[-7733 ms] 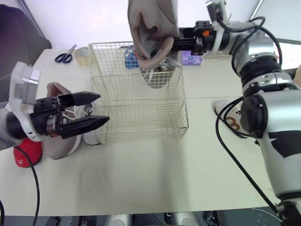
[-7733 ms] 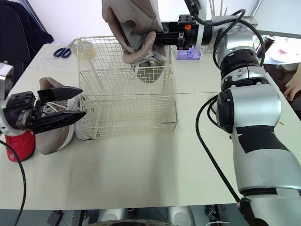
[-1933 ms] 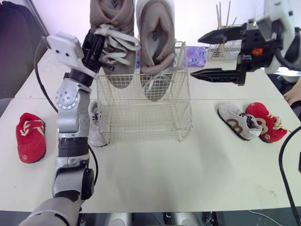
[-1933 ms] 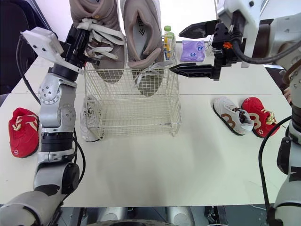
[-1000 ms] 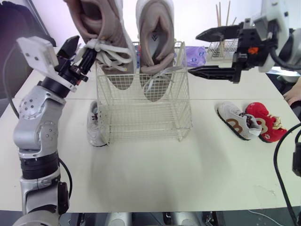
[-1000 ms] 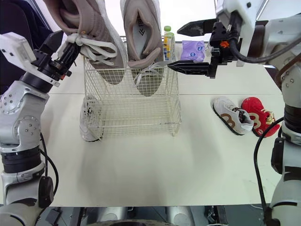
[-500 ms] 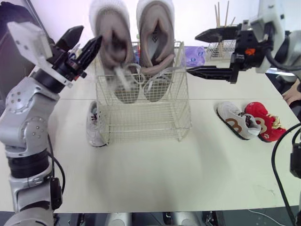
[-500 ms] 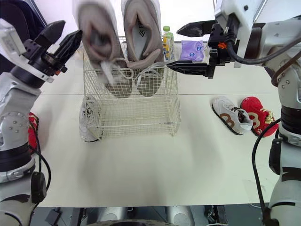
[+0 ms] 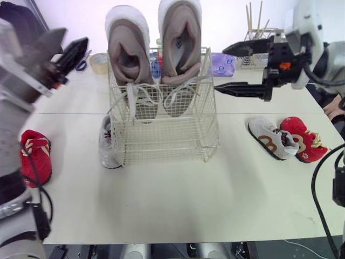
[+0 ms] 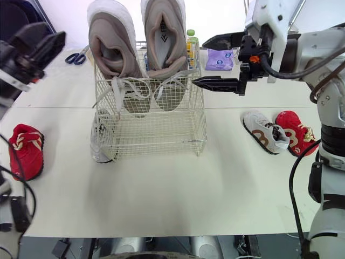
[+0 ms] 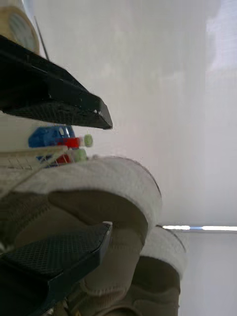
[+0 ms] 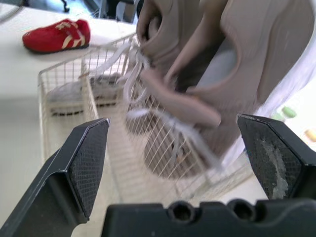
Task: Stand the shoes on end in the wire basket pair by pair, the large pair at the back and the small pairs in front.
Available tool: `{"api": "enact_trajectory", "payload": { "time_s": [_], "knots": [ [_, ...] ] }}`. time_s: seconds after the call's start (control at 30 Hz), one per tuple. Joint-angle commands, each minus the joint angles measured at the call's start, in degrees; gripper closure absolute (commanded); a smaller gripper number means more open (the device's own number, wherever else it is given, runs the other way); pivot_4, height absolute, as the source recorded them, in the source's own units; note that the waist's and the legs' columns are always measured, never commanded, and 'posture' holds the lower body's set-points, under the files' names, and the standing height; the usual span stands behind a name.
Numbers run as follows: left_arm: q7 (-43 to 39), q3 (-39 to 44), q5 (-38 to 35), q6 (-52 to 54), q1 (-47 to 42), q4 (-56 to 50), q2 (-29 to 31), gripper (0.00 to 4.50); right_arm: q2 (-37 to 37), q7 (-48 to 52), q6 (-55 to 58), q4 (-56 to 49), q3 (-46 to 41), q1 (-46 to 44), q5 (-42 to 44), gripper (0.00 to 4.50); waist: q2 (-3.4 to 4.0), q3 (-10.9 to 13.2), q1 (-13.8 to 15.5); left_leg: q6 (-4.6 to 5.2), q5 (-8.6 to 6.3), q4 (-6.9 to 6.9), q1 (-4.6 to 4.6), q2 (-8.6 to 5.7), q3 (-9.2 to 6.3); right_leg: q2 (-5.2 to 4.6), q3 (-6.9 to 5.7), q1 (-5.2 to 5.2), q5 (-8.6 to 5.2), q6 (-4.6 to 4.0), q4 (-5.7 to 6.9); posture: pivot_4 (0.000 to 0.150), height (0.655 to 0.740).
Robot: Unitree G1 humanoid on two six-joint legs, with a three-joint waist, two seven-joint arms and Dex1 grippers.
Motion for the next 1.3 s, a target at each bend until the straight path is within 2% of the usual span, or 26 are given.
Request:
{"api": "enact_trajectory", "payload": {
  "time_s": [0.03,0.13,0.23,0.3,0.33,0.37,0.43,0.57,0.63,0.77,0.87,0.97,1.13,1.3],
  "knots": [
    [-1.7,6.5,-5.0,9.7,2.9,1.5,6.9,0.07,0.2,-0.6,3.1,3.0,-6.2,-2.0,4.2,0.00,0.00,0.0,-0.1,0.00,0.00,-0.01,0.00,0.00,-0.01,0.00,0.00,0.00,0.00,0.00,0.00,0.150,0.7400],
    [-5.5,10.9,-7.6,21.2,14.0,-2.6,13.9,0.07,-0.3,-0.9,6.9,5.5,-8.7,-0.9,6.6,0.00,0.06,0.0,-0.4,0.01,0.00,-0.10,0.06,0.02,-0.04,-0.06,0.04,-0.01,0.00,0.00,0.01,0.150,0.7400],
    [-9.3,14.8,-10.0,25.3,22.0,-8.0,15.9,0.07,-1.2,-0.6,8.6,5.6,-9.9,1.2,7.6,0.00,0.07,0.0,-0.2,0.02,-0.01,-0.14,0.07,0.11,-0.02,-0.11,0.04,-0.04,-0.01,-0.02,-0.01,0.150,0.7400],
    [-13.7,16.7,-13.4,21.8,25.1,-15.4,12.2,0.07,0.1,-2.6,12.1,6.6,-12.1,2.6,10.1,0.00,0.04,0.0,0.1,0.01,-0.01,-0.11,0.03,0.13,0.00,-0.09,0.01,-0.02,-0.02,-0.03,-0.04,0.150,0.7400],
    [-13.8,15.7,-19.3,22.1,24.2,-17.7,10.5,0.07,1.4,-5.2,13.6,6.9,-13.8,4.1,11.0,0.00,0.02,0.0,0.3,0.01,-0.01,-0.11,0.03,0.14,0.00,-0.13,0.01,0.01,-0.02,-0.04,-0.06,0.150,0.7400],
    [-11.1,13.1,-25.6,21.6,21.4,-18.6,8.0,0.07,3.1,-9.1,14.8,7.5,-16.4,5.7,11.6,0.00,0.01,0.0,0.4,0.00,-0.01,-0.10,0.04,0.11,-0.01,-0.20,0.00,0.07,-0.02,-0.04,-0.07,0.150,0.7400],
    [-6.1,7.8,-29.5,21.5,17.8,-20.9,6.0,0.07,4.7,-14.3,14.7,7.2,-19.9,8.7,11.0,0.00,-0.03,0.0,1.2,-0.01,0.00,-0.02,0.07,0.09,-0.09,-0.23,0.01,0.18,-0.02,-0.04,-0.07,0.150,0.7400],
    [-4.4,-7.8,-29.1,18.5,11.0,-26.6,-1.5,0.07,1.2,-18.7,4.4,-1.7,-26.6,28.1,1.0,0.00,0.17,-0.1,2.4,0.00,0.00,0.06,0.05,-0.17,-0.21,-0.23,0.15,0.35,0.00,-0.01,-0.05,0.150,0.7400],
    [-6.0,-13.4,-25.2,17.0,9.7,-28.0,-3.4,0.07,-0.1,-18.3,2.5,-4.9,-31.2,37.6,-1.1,0.00,0.18,-0.1,2.6,0.03,-0.01,0.09,-0.02,-0.29,-0.18,-0.15,0.20,0.33,0.00,0.00,-0.15,0.150,0.7400],
    [-10.0,-19.7,-19.8,14.1,8.3,-26.8,-5.3,0.07,3.5,-19.8,2.6,-11.7,-43.4,54.9,-1.7,0.00,0.34,-0.2,2.4,0.02,-0.01,0.08,0.05,-0.16,-0.08,0.09,0.32,0.30,0.00,0.01,-0.12,0.150,0.7400],
    [-13.0,-21.0,-19.1,13.2,7.5,-25.3,-5.1,0.07,8.3,-21.3,1.2,-14.6,-48.1,64.3,-1.8,0.00,0.37,-0.2,1.4,0.01,0.00,-0.02,0.38,-0.08,-0.17,0.29,0.32,0.52,-0.02,-0.02,-0.08,0.150,0.7400],
    [-14.3,-21.6,-18.0,12.8,7.2,-24.5,-4.7,0.07,11.6,-22.1,-0.9,-14.7,-49.4,69.1,-1.8,0.00,0.46,-0.3,0.7,0.02,-0.01,-0.15,1.09,-0.06,-0.18,0.33,0.34,1.19,-0.19,-0.20,-0.16,0.150,0.7400],
    [-14.4,-21.1,-18.5,13.0,7.4,-24.3,-4.2,0.07,15.2,-22.5,-4.5,-12.1,-47.9,73.1,-1.9,0.00,0.57,-0.4,0.0,0.02,-0.02,-0.16,1.08,-0.09,-0.19,0.28,0.37,1.23,-0.28,-0.17,-0.17,0.150,0.7400],
    [-14.7,-20.4,-18.1,13.0,8.5,-23.4,-3.3,0.07,16.8,-23.9,-6.9,-9.8,-43.3,71.7,-2.0,0.00,0.58,-0.4,-0.1,0.03,-0.02,-0.15,1.08,-0.11,-0.19,0.25,0.37,1.23,-0.27,-0.10,-0.16,0.150,0.7400]
  ]
}}
